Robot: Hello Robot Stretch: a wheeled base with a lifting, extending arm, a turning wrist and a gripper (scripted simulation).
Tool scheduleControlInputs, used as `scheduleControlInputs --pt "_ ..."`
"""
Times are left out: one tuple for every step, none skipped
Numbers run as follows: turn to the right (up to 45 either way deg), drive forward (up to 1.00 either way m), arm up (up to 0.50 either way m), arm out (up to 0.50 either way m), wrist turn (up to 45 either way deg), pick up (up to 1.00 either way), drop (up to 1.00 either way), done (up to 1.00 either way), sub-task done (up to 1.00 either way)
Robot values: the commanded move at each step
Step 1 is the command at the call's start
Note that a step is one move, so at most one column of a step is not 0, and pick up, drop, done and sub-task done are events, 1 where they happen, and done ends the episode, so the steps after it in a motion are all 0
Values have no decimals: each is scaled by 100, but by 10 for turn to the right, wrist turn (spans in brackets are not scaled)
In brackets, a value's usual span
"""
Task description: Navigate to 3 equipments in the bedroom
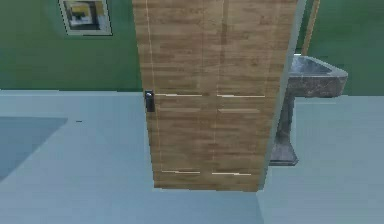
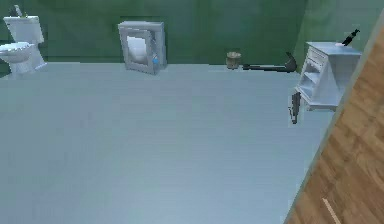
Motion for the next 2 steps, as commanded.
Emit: scheduleControlInputs --pt "0 10 0 0 0 0 0 0 0" --pt "-450 0 0 0 0 0 0 0 0"
